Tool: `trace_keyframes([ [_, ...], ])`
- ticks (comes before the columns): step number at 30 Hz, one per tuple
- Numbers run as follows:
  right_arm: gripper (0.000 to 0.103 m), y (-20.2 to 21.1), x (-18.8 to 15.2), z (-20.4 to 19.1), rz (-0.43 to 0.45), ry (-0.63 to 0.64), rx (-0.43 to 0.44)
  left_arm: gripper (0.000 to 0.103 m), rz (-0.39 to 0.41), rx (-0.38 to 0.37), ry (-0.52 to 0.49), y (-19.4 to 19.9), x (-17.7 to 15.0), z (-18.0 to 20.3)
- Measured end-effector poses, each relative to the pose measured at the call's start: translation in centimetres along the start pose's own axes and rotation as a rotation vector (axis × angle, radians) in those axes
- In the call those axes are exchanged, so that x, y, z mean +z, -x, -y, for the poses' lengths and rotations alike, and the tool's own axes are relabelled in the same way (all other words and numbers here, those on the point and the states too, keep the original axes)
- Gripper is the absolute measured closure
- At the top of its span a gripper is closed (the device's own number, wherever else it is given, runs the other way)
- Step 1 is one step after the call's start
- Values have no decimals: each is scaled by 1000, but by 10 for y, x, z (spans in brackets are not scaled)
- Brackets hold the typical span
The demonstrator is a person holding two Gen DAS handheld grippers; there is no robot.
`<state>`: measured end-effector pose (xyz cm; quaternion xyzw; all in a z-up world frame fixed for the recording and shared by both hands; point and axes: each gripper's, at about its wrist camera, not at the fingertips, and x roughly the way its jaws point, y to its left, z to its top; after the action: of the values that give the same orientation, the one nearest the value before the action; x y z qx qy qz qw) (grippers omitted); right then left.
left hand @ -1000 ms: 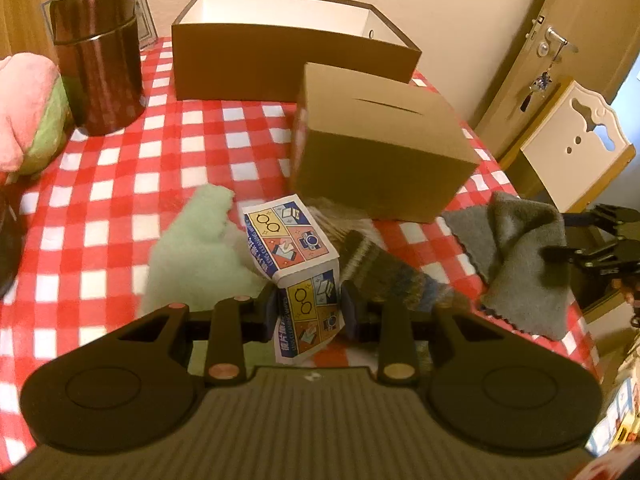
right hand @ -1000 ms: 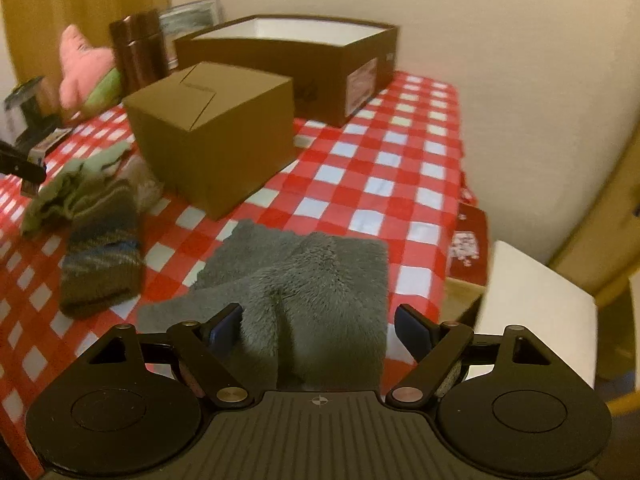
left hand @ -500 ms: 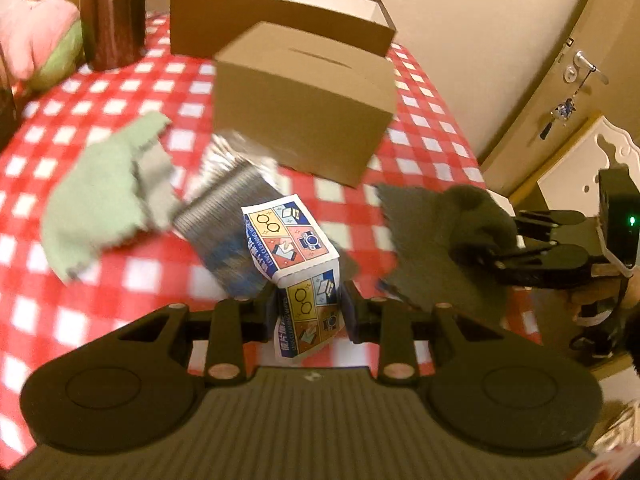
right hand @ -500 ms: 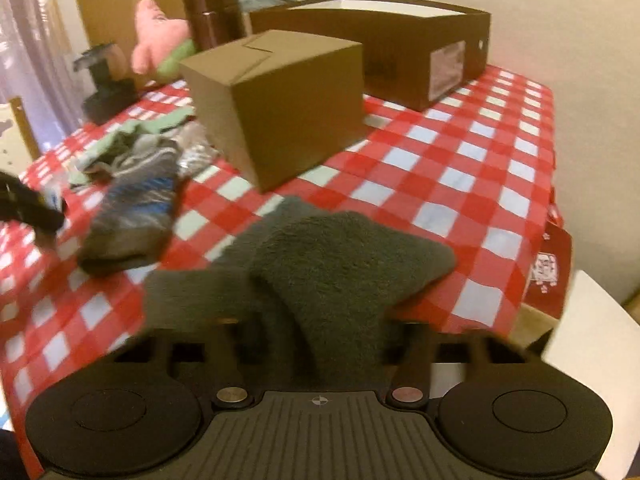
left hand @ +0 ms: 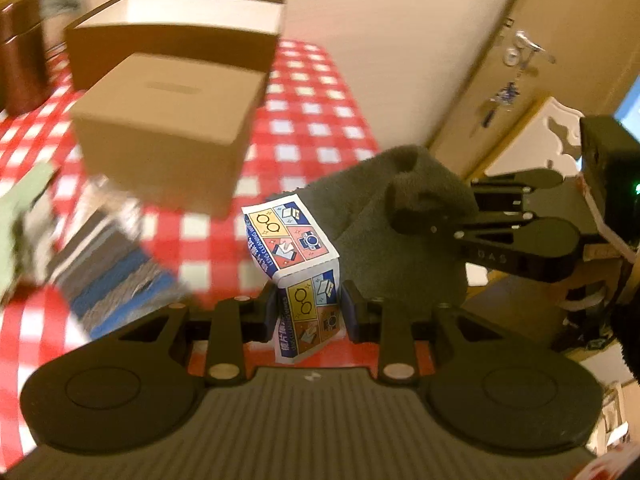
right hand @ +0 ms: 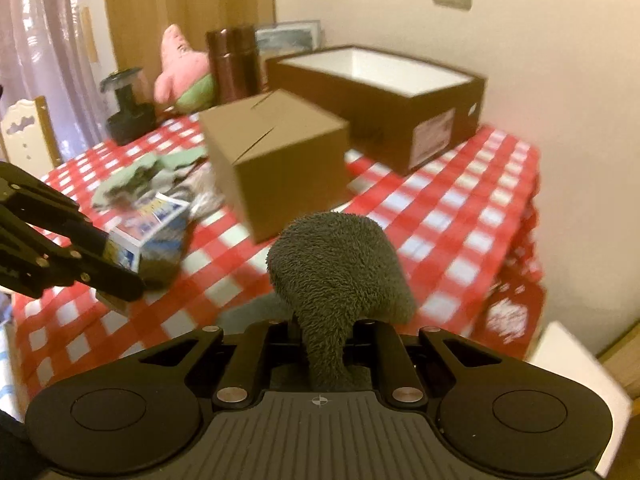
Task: Organize soft objects
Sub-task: 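Carry the cube box and grey towel over the brown box with both grippers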
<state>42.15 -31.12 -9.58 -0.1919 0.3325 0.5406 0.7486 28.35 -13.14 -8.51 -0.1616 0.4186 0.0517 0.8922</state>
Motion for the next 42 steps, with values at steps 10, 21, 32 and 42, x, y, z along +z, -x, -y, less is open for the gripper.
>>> trace_keyframes([
  [10,91,21,54,38,75,139,-108,74,62,-58,-71,-34,84,13],
  [21,91,4,142,52,204,276,-134,74,181,-13,-85,-52,187,-10],
  [32,91,-63,225,56,299,318,-103,74,239,100,-36,-75,265,-68],
  [42,90,-146,274,92,313,187,-18,74,211,196,-16,-111,312,-122],
])
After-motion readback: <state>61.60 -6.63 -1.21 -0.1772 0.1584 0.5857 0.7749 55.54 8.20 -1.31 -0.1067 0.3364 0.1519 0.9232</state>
